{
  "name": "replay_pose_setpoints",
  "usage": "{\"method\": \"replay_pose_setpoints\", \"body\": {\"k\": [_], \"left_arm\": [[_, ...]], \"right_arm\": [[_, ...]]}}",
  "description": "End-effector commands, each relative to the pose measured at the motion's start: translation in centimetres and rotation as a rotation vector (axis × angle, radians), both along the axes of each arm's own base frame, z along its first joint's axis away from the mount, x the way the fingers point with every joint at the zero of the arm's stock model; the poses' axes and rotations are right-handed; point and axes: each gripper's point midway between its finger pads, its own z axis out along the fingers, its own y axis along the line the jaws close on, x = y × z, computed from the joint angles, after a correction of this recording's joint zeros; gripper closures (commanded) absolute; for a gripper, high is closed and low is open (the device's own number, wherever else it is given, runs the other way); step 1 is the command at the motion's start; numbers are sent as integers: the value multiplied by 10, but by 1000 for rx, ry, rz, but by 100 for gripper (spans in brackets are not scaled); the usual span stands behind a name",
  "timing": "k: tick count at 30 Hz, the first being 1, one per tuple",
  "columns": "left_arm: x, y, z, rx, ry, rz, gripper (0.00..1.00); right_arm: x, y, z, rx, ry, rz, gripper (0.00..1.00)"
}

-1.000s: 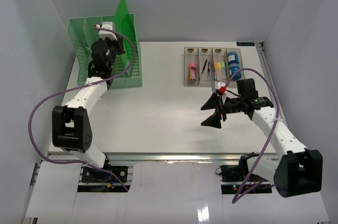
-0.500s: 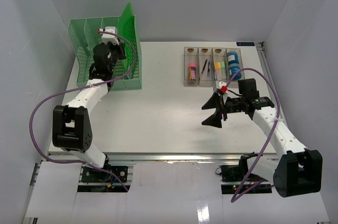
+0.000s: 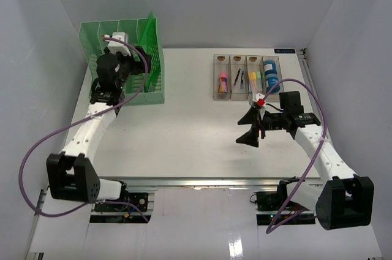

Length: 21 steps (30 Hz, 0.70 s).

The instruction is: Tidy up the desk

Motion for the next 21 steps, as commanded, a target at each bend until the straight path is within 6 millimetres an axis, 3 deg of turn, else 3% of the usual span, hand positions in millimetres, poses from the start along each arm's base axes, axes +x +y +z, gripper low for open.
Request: {"method": "replay_pose_setpoints", "body": {"k": [1, 3, 4, 8, 14, 21], "left_arm": [[-83, -5, 39, -125, 41, -58, 2], [-118, -10, 37, -166, 57, -97, 2], [-132, -12, 48, -175, 22, -122, 2], [-195, -27, 17, -262, 62, -240, 2], [-235, -37, -10, -251, 97, -336, 2], [-254, -43, -20, -225, 85, -399, 2]], "right_arm": [[19, -18, 19, -104, -149, -132, 2], [26, -26, 22, -147, -170, -200, 10], [29, -29, 26, -159, -173, -232, 10], [34, -43, 37, -194, -171, -361, 10], [39, -52, 45, -195, -149, -474, 10], [45, -62, 49, -179, -111, -611, 10]]}}
